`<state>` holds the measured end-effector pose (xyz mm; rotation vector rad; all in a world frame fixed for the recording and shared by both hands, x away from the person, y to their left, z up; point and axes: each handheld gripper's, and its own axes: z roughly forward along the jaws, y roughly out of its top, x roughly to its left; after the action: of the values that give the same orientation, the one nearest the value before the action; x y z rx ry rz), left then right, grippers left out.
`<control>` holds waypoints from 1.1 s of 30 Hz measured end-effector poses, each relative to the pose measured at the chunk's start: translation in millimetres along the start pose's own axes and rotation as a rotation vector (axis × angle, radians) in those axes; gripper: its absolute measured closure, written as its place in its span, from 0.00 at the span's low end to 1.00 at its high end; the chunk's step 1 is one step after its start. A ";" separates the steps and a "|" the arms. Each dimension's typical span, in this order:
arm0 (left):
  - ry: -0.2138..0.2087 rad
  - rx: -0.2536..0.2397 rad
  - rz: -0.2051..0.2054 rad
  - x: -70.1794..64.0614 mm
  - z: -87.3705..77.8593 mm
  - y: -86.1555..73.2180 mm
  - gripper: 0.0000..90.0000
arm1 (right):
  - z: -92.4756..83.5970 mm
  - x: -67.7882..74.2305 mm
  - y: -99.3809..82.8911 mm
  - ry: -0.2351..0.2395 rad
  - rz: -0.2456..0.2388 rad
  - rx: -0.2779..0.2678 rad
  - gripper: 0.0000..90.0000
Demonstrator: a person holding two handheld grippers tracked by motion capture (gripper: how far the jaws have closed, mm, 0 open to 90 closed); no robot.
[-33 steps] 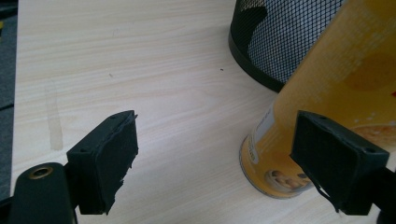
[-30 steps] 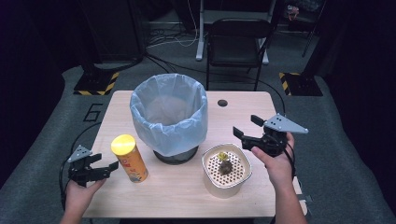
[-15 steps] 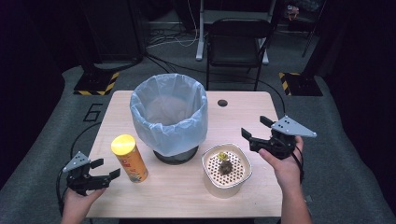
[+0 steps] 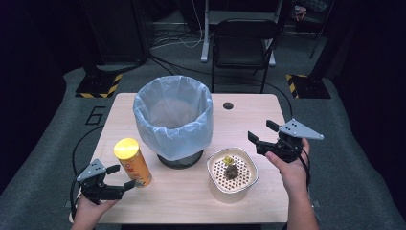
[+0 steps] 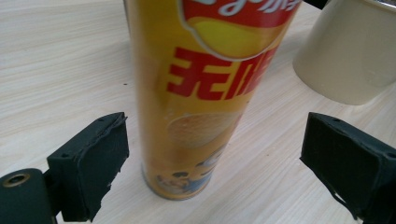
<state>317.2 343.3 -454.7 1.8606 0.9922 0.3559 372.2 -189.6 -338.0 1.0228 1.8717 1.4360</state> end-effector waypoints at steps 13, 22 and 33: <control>-0.006 0.036 -0.008 5.8 23.3 3.2 0.09 | -4.0 -5.3 -1.3 -0.019 0.013 -0.010 0.23; 0.013 0.005 -0.019 12.3 37.5 -6.3 0.15 | -3.0 -9.1 -3.0 -0.018 0.028 -0.012 0.23; 0.031 0.021 0.025 12.1 41.4 -7.4 0.24 | -0.4 -15.3 -7.8 -0.038 0.035 -0.002 0.24</control>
<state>346.6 328.6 -483.5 1.8930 0.9973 0.3920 378.5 -203.6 -345.7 1.0790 1.8344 1.4279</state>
